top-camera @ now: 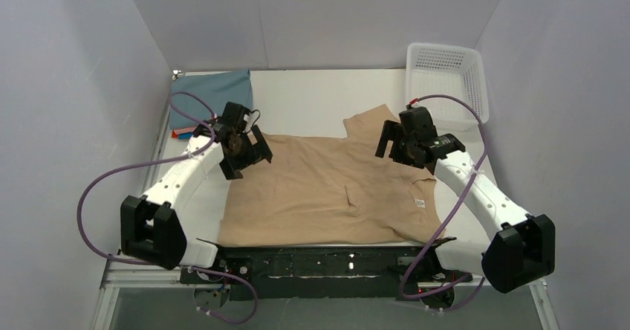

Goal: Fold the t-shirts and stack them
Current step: Grab the side of the flattened tshirt furthest away from the robot with both arms

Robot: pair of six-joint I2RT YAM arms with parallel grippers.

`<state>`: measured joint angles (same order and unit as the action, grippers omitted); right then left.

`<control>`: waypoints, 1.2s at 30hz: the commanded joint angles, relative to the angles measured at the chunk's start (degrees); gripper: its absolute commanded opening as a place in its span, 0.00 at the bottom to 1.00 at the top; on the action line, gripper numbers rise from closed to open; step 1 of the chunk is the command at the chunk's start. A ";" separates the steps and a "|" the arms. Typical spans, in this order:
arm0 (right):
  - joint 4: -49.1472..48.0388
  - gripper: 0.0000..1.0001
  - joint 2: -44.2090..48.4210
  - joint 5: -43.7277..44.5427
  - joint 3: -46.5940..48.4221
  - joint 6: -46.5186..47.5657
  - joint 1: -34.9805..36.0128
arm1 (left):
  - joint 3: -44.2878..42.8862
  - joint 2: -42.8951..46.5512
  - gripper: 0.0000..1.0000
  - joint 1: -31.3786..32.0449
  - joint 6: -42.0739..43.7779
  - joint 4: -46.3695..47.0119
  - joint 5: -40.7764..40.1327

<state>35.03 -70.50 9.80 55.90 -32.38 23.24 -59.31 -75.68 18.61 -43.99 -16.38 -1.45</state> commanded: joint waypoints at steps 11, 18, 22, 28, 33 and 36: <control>-7.55 0.97 8.27 0.03 -1.24 0.91 -3.71 | -53.20 -47.72 0.94 -4.44 13.49 -17.25 -15.27; -7.95 0.97 10.46 -0.62 -4.26 1.36 -4.43 | -60.62 -57.44 0.76 -4.42 11.71 -18.71 -18.10; -7.07 0.96 10.02 -1.21 -4.81 1.93 -4.52 | -63.13 -60.71 0.73 -4.20 10.83 -18.71 -18.98; -6.97 0.96 9.53 -0.96 -5.69 1.77 -4.61 | -60.63 -62.18 0.59 -3.45 9.56 -18.60 -20.10; -7.46 0.96 8.21 -0.78 -4.89 2.22 -4.79 | -57.70 -60.28 0.37 -3.03 8.47 -19.74 -21.72; -7.87 0.96 6.14 -0.97 -2.91 2.95 -4.84 | -57.55 -59.03 0.23 -2.26 9.19 -20.74 -24.90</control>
<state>29.36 -62.33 8.80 50.72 -30.98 18.74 -119.26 -137.62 15.49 -34.85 -28.36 -20.62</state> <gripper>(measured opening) 0.962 0.293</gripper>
